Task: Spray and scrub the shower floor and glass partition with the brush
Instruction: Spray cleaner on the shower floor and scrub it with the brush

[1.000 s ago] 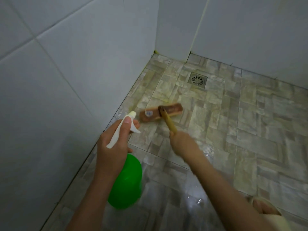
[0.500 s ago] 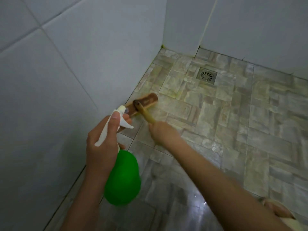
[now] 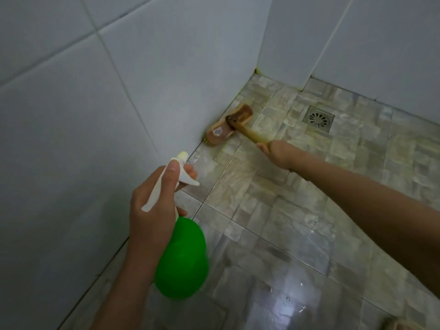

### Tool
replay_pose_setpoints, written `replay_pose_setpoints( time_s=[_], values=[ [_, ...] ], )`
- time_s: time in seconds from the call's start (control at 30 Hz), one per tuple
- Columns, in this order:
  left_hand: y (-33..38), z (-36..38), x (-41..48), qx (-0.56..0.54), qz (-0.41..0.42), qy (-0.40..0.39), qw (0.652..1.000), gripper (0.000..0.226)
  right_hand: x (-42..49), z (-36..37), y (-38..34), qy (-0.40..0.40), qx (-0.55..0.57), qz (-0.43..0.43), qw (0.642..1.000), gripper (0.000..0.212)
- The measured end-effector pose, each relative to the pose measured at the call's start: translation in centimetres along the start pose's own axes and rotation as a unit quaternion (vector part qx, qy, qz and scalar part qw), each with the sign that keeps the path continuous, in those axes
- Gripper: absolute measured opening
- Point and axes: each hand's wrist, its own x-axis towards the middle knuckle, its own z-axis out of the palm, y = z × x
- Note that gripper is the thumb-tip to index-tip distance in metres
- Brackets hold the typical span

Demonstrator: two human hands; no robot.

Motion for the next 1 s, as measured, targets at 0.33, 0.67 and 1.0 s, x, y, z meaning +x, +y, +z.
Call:
replay_pose_setpoints(
  time_s=[0.33,0.67,1.0],
  values=[
    [0.6,0.8,1.4,-0.008,0.004,0.005,1.000,0.033,1.2,0.4,1.0,-0.026,-0.061,-0.101,0.993,0.046],
    [0.0,3.2,3.9,0.003,-0.004,-0.002,1.000,0.031,4.4,-1.0,2.3,-0.035,-0.049,-0.125,0.990,0.064],
    [1.5,6.9,5.4,-0.026,-0.016,-0.038,0.999,0.034,-1.6,-9.5,18.8,-0.084,-0.210,0.045,0.973,0.065]
  ],
)
